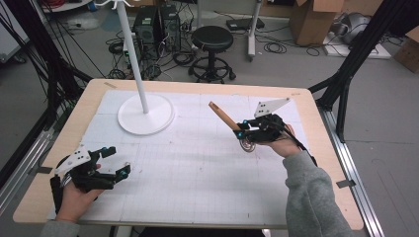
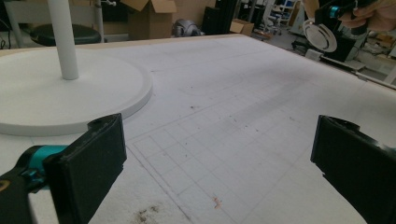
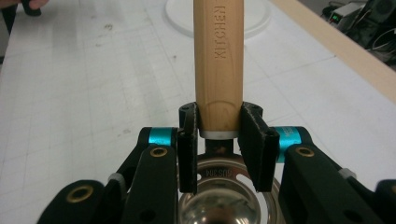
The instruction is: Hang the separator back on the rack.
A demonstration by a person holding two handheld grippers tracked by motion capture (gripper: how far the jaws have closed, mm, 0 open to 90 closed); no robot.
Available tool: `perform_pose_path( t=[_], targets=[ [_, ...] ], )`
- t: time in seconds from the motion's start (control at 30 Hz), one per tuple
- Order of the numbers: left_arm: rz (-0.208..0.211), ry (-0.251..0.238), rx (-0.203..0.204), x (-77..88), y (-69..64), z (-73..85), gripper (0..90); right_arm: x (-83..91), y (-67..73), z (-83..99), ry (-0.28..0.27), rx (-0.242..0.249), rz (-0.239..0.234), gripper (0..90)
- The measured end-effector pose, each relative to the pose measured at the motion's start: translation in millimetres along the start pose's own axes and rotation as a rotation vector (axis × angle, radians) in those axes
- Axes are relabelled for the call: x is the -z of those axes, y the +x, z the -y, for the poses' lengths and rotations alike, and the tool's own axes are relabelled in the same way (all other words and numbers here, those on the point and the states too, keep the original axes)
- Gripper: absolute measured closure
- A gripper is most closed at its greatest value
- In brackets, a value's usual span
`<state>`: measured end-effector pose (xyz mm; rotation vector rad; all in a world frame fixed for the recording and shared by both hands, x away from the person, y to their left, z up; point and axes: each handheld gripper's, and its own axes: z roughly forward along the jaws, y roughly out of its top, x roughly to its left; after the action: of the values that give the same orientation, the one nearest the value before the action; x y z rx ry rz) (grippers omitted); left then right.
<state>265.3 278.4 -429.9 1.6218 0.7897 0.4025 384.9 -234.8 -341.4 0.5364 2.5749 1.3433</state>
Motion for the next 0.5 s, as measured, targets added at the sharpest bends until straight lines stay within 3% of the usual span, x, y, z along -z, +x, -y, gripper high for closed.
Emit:
perform_pose_path(
  t=[0.5],
  targets=[
    [0.000, 0.000, 0.001, -0.5, 0.1, 0.0, 3.7, 3.4, -0.2, -13.7, -0.082, -0.009, 0.048, 69.8]
  ],
)
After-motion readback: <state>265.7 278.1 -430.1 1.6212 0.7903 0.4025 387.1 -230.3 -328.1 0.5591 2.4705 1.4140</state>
